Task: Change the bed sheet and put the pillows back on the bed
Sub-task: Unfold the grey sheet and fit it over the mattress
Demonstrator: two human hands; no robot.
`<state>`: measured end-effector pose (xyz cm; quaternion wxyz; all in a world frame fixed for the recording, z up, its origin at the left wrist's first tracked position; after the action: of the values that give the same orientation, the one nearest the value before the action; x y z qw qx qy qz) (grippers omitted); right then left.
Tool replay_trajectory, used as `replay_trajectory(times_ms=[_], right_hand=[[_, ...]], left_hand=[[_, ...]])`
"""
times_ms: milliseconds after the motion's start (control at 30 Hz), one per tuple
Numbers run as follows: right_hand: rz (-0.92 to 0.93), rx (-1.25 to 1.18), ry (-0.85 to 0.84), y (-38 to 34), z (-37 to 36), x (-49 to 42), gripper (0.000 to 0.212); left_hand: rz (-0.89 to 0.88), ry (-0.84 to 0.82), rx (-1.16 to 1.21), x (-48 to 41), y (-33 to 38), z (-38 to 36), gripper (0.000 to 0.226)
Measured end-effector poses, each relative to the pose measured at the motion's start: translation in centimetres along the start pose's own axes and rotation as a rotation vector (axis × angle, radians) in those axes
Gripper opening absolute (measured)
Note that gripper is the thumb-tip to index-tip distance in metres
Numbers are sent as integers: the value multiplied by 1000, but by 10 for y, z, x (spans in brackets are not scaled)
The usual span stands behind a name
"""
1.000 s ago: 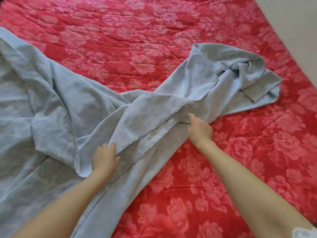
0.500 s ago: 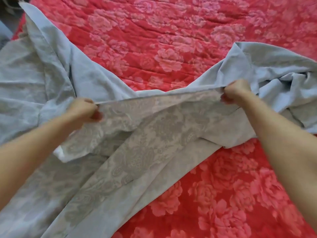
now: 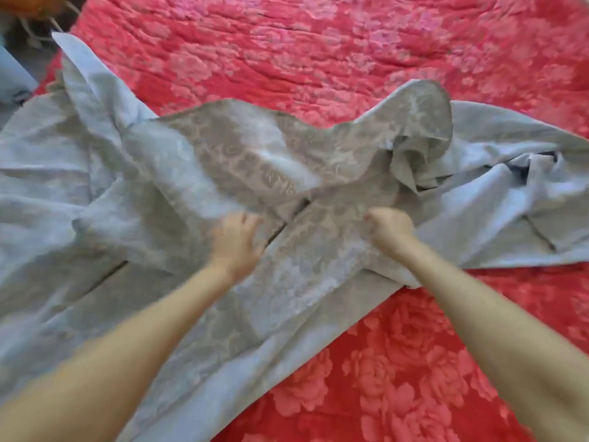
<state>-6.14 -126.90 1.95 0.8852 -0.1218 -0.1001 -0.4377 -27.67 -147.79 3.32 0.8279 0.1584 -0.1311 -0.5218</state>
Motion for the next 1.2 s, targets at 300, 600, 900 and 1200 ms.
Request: replay_trajectory(times_ms=[300,600,900,1200], right_hand=[[234,162,139,15,-61,23,20],[385,-30,583,32,63,152,42],[239,-21,460,61,133,419,62],[-76,65,58,53,131,648,48]], left_hand=[[44,-310,-227,87,16,-81,82],[-233,-154,172,133,85,-28,37],[-266,-816,285,227,160,103,32],[-277,-1404,348,401,228,138,5]])
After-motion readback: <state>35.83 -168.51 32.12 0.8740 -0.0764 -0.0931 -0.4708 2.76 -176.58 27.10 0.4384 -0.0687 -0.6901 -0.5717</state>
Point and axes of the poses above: each hand's wrist, its own x-axis away from the middle knuckle, its own z-axis out of the back of the hand, y = z × x, the point moved 1 cm from there along -x, towards the middle knuckle, and after that the axes turned 3 degrees about -z, right-handed, at the moved point
